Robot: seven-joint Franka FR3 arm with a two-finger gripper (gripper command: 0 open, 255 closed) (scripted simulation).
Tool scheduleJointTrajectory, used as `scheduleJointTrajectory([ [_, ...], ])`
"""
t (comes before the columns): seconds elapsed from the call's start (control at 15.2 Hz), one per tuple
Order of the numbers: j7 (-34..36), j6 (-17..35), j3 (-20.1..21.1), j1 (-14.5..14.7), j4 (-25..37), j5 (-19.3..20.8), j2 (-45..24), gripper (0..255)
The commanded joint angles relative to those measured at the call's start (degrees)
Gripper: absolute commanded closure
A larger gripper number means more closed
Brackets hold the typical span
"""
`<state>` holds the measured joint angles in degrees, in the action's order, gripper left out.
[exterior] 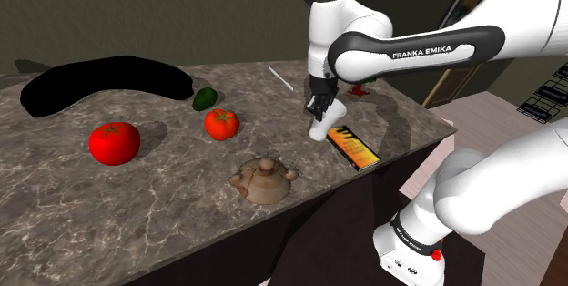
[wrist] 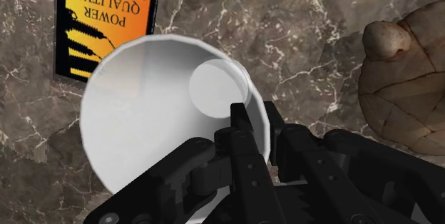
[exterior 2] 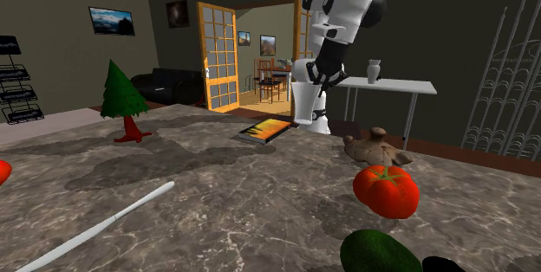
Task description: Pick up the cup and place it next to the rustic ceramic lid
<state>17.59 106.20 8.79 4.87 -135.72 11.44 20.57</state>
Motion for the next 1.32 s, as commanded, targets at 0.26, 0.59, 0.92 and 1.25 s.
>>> scheduleJointTrajectory([
  [0.26,1.1,4.8,0.0,-0.2,-3.2,0.6,-1.7,255],
  [0.59,2.2,8.8,0.2,-0.3,-5.6,1.2,-3.4,255],
  [0.92,3.0,11.2,0.3,-0.5,-6.9,1.6,-4.7,255],
  [1.25,3.0,11.2,0.3,-0.5,-6.9,1.6,-4.7,255],
])
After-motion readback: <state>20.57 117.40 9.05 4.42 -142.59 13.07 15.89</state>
